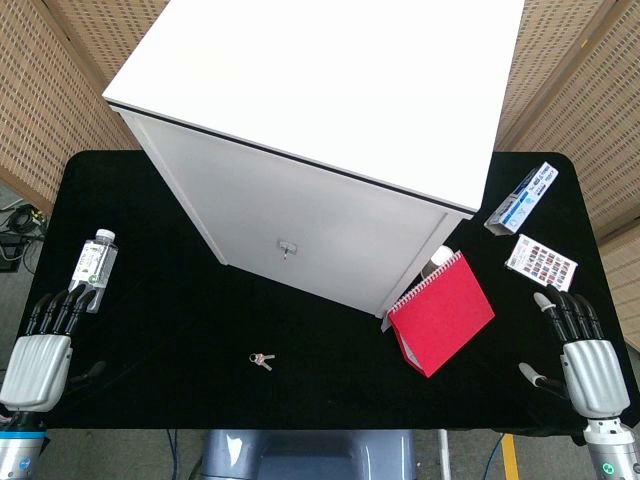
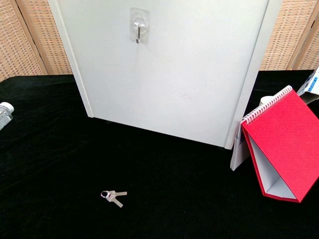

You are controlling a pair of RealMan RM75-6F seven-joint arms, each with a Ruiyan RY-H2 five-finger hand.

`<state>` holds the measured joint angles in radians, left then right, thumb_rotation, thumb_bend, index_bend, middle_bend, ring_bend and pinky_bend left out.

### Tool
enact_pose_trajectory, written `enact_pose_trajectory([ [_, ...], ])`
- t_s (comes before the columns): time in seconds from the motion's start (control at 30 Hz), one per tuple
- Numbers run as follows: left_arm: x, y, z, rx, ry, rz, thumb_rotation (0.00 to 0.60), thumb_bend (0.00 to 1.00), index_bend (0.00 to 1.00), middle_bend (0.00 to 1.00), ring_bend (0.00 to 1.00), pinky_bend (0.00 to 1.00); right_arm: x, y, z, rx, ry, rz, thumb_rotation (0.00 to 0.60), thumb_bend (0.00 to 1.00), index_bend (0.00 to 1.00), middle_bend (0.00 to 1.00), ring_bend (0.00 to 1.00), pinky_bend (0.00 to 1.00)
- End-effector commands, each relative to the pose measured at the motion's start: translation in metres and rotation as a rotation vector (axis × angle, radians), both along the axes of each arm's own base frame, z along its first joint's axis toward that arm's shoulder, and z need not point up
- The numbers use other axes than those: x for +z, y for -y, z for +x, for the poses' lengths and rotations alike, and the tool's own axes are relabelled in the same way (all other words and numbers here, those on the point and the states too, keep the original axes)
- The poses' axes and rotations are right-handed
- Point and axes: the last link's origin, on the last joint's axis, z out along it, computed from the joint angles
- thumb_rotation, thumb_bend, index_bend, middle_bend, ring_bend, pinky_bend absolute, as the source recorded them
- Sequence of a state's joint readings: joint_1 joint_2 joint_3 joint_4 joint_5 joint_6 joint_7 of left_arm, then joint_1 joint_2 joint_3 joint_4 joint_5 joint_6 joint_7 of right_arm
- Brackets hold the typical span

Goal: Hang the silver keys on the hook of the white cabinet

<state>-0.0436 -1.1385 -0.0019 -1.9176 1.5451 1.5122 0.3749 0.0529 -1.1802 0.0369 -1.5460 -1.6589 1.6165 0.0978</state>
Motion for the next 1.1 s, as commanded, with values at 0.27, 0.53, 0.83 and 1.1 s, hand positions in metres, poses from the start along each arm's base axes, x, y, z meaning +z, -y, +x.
enact_pose_trajectory([
  [0.27, 0.0, 0.0, 0.0, -0.002, 0.002, 0.001, 0.6, 0.15, 0.0, 0.0, 0.0, 0.0, -0.001, -0.001, 0.003, -0.005, 0.011, -0.003, 0.6, 0.1, 0.0, 0.0, 0.0, 0.0],
  [0.53, -0.002, 0.0, 0.0, -0.003, -0.002, -0.008, 0.6, 0.15, 0.0, 0.0, 0.0, 0.0, -0.001, 0.0, 0.003, -0.014, 0.012, -0.002, 0.6, 0.1, 0.0, 0.0, 0.0, 0.0],
  [0.83, -0.008, -0.002, 0.01, -0.06, 0.016, 0.009, 0.6, 0.17, 0.0, 0.11, 0.14, 0.18, -0.001, 0.0, 0.0, -0.028, 0.02, 0.002, 0.6, 0.1, 0.0, 0.0, 0.0, 0.0],
  [1.1, -0.041, -0.014, 0.024, -0.161, -0.026, -0.138, 0.6, 0.19, 0.36, 0.82, 0.76, 0.67, -0.001, 0.0, 0.0, -0.029, 0.025, 0.002, 0.6, 0.1, 0.01, 0.0, 0.0, 0.0],
])
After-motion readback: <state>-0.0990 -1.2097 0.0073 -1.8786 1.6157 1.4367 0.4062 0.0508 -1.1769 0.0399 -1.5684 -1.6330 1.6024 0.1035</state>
